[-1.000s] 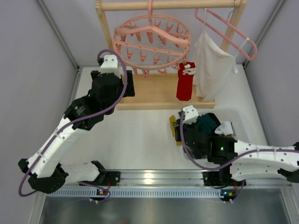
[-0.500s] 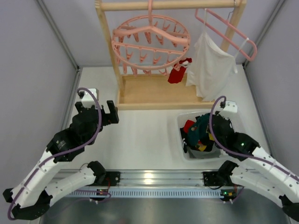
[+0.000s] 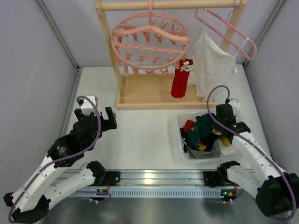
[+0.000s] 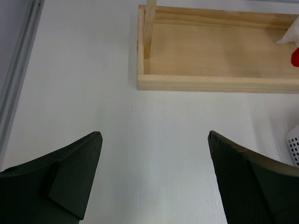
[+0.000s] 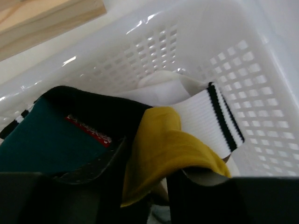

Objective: Remove the socks clipped to the hanger

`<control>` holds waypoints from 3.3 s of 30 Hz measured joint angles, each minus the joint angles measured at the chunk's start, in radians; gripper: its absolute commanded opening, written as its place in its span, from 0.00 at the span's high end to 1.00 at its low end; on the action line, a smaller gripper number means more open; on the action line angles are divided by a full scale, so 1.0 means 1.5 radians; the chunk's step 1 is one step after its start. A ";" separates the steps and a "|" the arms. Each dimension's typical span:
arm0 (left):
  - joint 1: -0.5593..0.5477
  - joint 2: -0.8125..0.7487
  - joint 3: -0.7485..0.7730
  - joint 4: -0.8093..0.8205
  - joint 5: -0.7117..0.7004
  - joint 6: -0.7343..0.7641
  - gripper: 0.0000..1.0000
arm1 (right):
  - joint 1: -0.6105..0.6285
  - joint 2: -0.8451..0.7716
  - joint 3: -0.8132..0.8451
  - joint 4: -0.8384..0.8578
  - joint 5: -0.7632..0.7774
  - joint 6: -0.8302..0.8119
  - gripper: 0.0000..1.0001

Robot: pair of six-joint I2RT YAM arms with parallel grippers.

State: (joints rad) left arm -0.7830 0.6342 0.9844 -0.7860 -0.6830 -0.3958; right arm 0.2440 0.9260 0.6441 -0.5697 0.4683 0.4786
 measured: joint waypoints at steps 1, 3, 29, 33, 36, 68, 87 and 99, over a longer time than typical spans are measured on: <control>0.000 -0.008 0.000 0.000 -0.003 0.000 0.02 | -0.003 0.009 -0.005 0.006 -0.015 -0.002 0.54; 0.000 -0.020 -0.003 0.001 -0.008 0.000 0.02 | -0.003 0.014 -0.007 0.009 -0.040 -0.003 0.38; 0.000 -0.075 -0.039 0.004 -0.033 -0.020 0.02 | -0.003 -0.051 0.108 0.233 -0.489 -0.102 0.01; 0.000 -0.075 -0.041 0.005 -0.030 -0.019 0.02 | -0.003 0.030 0.106 0.325 -0.505 -0.126 0.01; 0.000 -0.075 -0.042 0.005 -0.028 -0.019 0.02 | -0.003 0.082 0.106 0.389 -0.508 -0.140 0.01; 0.001 -0.036 -0.043 0.011 0.016 -0.001 0.02 | -0.003 0.539 0.209 0.868 -0.591 -0.209 0.03; 0.001 -0.036 -0.043 0.011 0.035 -0.002 0.02 | 0.000 0.546 0.117 1.133 -0.697 -0.050 1.00; 0.001 0.013 0.104 0.011 0.173 -0.057 0.02 | 0.249 0.148 -0.039 0.908 -0.378 -0.181 1.00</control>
State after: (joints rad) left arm -0.7811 0.6537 1.1404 -0.7689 -0.4240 -0.4812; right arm 0.6170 1.1473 0.5861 0.7921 -0.0986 0.2077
